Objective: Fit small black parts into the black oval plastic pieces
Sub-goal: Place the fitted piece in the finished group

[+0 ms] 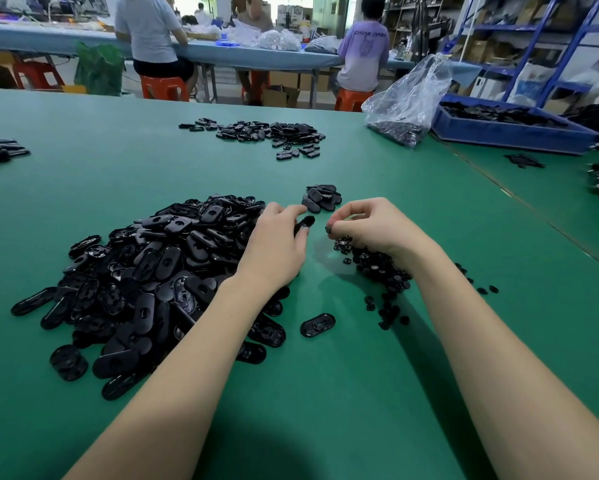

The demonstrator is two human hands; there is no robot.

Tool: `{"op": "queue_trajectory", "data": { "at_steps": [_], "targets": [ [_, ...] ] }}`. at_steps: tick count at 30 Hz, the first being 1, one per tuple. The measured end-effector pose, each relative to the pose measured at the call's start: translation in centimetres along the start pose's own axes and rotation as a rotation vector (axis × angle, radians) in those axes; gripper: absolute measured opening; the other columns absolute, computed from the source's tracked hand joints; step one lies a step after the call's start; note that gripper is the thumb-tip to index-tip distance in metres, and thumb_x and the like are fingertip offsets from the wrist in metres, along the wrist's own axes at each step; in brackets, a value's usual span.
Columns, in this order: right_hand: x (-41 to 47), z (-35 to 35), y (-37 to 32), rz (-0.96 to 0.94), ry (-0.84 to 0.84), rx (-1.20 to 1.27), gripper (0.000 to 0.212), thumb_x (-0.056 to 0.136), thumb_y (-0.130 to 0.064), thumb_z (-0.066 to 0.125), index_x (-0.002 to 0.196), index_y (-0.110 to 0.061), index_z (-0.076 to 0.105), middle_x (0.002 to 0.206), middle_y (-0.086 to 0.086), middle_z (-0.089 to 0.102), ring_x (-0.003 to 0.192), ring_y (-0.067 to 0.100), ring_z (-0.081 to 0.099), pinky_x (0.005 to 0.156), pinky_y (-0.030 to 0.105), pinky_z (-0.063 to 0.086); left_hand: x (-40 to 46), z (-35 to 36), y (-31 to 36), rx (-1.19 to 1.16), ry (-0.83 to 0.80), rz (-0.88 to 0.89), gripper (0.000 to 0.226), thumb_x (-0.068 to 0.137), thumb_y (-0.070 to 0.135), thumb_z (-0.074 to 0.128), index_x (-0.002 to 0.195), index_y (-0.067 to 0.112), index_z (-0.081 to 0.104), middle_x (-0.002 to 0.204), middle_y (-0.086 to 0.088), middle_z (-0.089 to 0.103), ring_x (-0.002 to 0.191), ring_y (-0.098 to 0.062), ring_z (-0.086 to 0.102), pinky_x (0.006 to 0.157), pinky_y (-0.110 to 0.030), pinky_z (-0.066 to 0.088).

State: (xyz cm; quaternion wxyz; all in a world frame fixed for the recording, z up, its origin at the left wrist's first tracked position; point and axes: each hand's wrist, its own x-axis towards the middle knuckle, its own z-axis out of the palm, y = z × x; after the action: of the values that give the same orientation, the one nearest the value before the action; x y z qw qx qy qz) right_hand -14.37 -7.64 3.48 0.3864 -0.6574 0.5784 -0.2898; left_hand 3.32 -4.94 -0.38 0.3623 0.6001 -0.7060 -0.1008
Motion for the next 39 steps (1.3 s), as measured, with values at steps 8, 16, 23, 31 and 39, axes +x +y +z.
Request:
{"op": "queue_trajectory", "data": {
  "at_steps": [8, 16, 23, 31, 39],
  "targets": [
    [-0.2, -0.6, -0.5, -0.013, 0.027, 0.107, 0.007, 0.081, -0.025, 0.083, 0.083, -0.032, 0.081, 0.074, -0.009, 0.066, 0.054, 0.006, 0.047, 0.048, 0.015, 0.035, 0.3, -0.3, 1.0, -0.778, -0.064, -0.258, 0.020, 0.090, 0.005, 0.069, 0.106, 0.017, 0.068, 0.112, -0.009, 0.071, 0.089, -0.016, 0.075, 0.080, -0.025, 0.060],
    [0.0, -0.4, -0.5, -0.041, 0.045, 0.078, 0.004, 0.080, -0.026, 0.084, 0.084, -0.026, 0.082, 0.085, 0.009, 0.075, 0.068, 0.011, 0.050, 0.068, 0.024, 0.042, 0.2, -0.5, 0.9, -0.849, -0.096, -0.299, 0.030, 0.083, -0.004, 0.072, 0.103, 0.018, 0.070, 0.098, -0.005, 0.078, 0.089, -0.009, 0.075, 0.074, -0.012, 0.052],
    [0.2, -0.3, -0.5, -0.040, 0.064, 0.054, 0.005, 0.079, -0.026, 0.087, 0.080, -0.025, 0.082, 0.059, -0.017, 0.064, 0.047, -0.004, 0.046, 0.058, 0.018, 0.039, 0.2, -0.4, 0.8, -0.842, -0.091, -0.281, 0.030, 0.084, -0.004, 0.071, 0.101, 0.020, 0.073, 0.097, -0.002, 0.077, 0.090, -0.007, 0.073, 0.078, -0.014, 0.052],
    [-0.1, -0.1, -0.8, -0.047, 0.091, 0.050, 0.007, 0.079, -0.024, 0.085, 0.084, -0.022, 0.080, 0.048, -0.021, 0.056, 0.041, -0.003, 0.044, 0.043, 0.007, 0.035, 0.2, -0.4, 0.6, -0.841, -0.082, -0.286, 0.030, 0.084, 0.000, 0.074, 0.102, 0.023, 0.075, 0.091, 0.003, 0.079, 0.088, -0.006, 0.073, 0.081, -0.017, 0.052],
    [-0.3, -1.0, -0.6, 0.034, 0.027, 0.096, 0.022, 0.070, -0.051, 0.089, 0.080, -0.034, 0.079, 0.069, -0.019, 0.070, 0.048, 0.003, 0.047, 0.045, 0.015, 0.035, 0.4, -1.2, 0.9, -1.169, -0.186, -0.401, 0.029, 0.082, -0.009, 0.071, 0.104, 0.011, 0.073, 0.092, -0.009, 0.076, 0.084, -0.016, 0.072, 0.078, -0.019, 0.055]
  ]
}}
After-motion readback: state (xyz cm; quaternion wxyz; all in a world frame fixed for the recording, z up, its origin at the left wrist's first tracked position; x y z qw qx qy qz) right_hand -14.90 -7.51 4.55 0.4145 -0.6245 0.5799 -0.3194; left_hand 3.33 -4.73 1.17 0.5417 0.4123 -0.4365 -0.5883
